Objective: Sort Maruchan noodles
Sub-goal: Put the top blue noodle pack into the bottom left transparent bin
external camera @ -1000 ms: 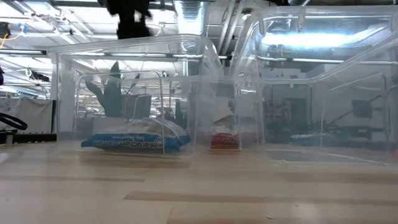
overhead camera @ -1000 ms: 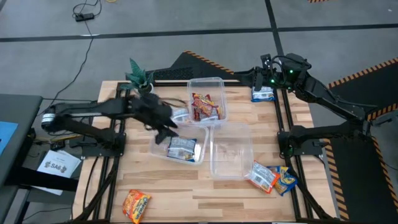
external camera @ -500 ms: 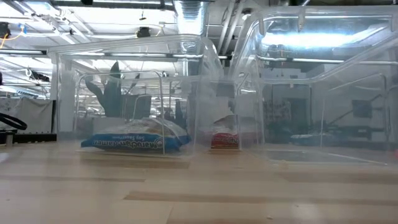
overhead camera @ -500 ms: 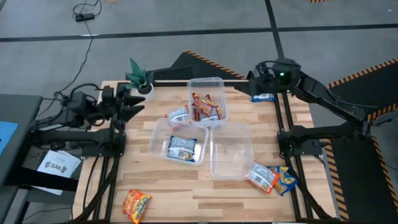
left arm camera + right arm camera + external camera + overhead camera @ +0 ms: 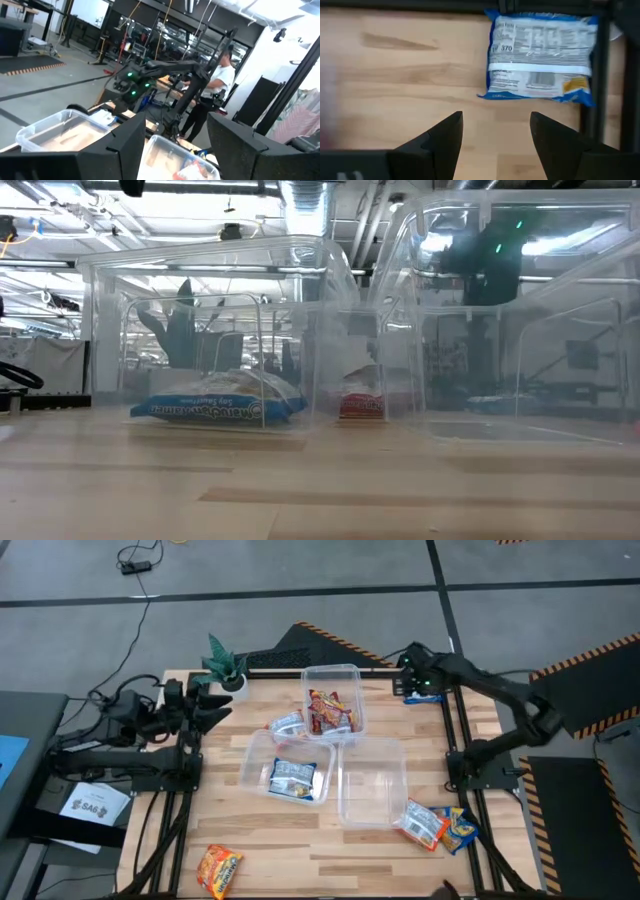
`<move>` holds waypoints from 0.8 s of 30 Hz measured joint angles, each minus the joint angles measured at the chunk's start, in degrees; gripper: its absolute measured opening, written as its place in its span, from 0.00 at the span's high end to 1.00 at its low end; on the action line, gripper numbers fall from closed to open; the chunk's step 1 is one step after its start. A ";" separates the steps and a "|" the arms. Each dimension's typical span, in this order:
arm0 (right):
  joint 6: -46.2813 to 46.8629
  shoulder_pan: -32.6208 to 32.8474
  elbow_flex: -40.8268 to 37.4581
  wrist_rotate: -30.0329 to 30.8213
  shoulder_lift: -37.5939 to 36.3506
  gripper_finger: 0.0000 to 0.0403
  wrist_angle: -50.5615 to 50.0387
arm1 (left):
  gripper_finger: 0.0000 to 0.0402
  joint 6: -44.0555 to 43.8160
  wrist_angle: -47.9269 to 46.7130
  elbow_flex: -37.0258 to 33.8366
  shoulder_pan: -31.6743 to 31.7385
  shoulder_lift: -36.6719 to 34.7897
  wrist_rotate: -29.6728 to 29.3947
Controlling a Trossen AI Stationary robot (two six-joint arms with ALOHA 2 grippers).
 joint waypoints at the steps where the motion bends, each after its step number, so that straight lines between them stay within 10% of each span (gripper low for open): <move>1: -0.05 -0.10 -0.26 0.78 1.75 0.37 0.75 | 0.51 0.00 -0.02 0.00 0.01 0.19 0.00; 24: -9.77 1.26 0.18 16.69 22.06 0.44 10.22 | 0.51 -0.11 0.08 0.00 -0.01 0.71 -4.77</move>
